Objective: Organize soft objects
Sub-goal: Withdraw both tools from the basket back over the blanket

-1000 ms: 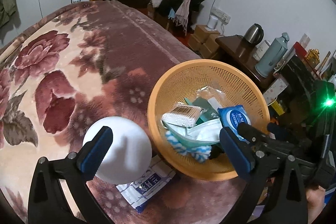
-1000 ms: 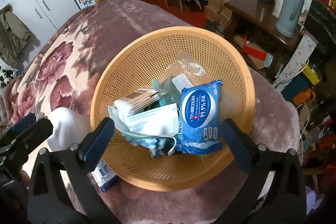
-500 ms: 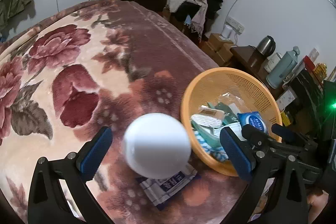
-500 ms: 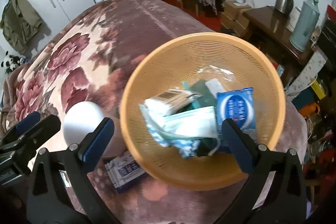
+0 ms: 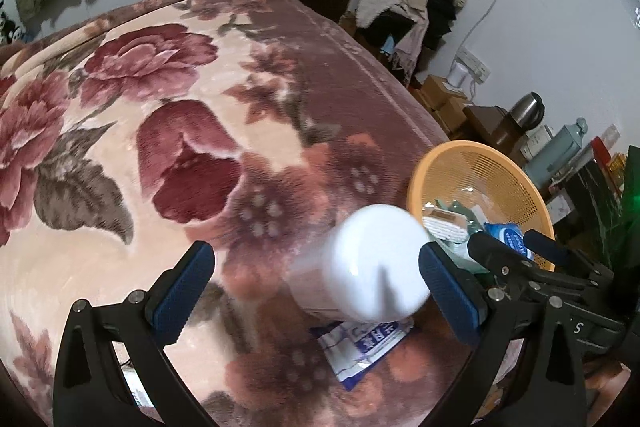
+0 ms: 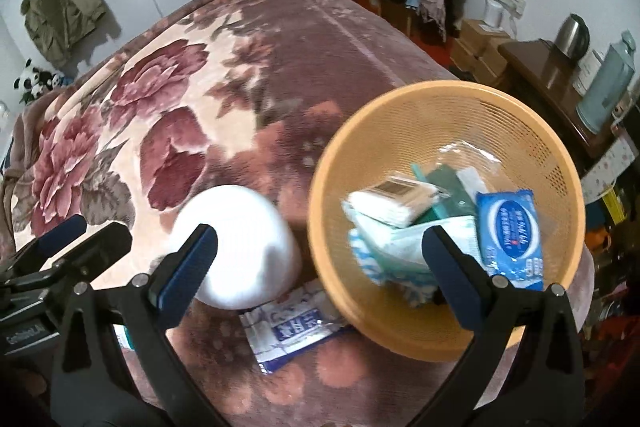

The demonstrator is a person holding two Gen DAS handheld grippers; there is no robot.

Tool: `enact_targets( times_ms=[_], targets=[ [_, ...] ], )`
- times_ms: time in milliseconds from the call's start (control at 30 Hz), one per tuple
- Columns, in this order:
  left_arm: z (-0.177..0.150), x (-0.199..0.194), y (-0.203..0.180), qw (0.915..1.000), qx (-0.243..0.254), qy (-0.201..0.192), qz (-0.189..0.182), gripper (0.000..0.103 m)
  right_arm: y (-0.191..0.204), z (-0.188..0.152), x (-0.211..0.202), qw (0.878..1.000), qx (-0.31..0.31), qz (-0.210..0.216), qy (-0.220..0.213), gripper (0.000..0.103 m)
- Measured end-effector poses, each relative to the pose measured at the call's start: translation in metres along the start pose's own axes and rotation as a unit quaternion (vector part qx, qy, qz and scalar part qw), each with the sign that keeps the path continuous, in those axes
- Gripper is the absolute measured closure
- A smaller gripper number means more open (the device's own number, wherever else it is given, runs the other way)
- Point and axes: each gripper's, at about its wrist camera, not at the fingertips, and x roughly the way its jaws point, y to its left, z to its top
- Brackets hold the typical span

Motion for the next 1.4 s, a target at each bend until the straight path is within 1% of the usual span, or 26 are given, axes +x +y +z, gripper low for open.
enact_targets(
  times_ms=[533, 967, 1200, 1400],
  targets=[
    [-0.013, -0.010, 0.092, 0.9973, -0.067, -0.001, 0.028, 0.001, 0.081, -0.004, 0.022, 0.997, -0.067, 0.020, 0.017, 0.000],
    [-0.025, -0.022, 0.140, 0.9941, -0.100, -0.002, 0.042, 0.001, 0.126, -0.009, 0.031, 0.994, -0.104, 0.034, 0.024, 0.000],
    [-0.042, -0.029, 0.179, 0.9894, -0.132, 0.001, 0.060, 0.001, 0.149, -0.016, 0.037, 0.991, -0.122, 0.048, 0.030, 0.000],
    [-0.064, -0.033, 0.211, 0.9842, -0.159, 0.011, 0.078, 0.001, 0.173, -0.029, 0.047, 0.987, -0.143, 0.066, 0.044, 0.000]
  ],
)
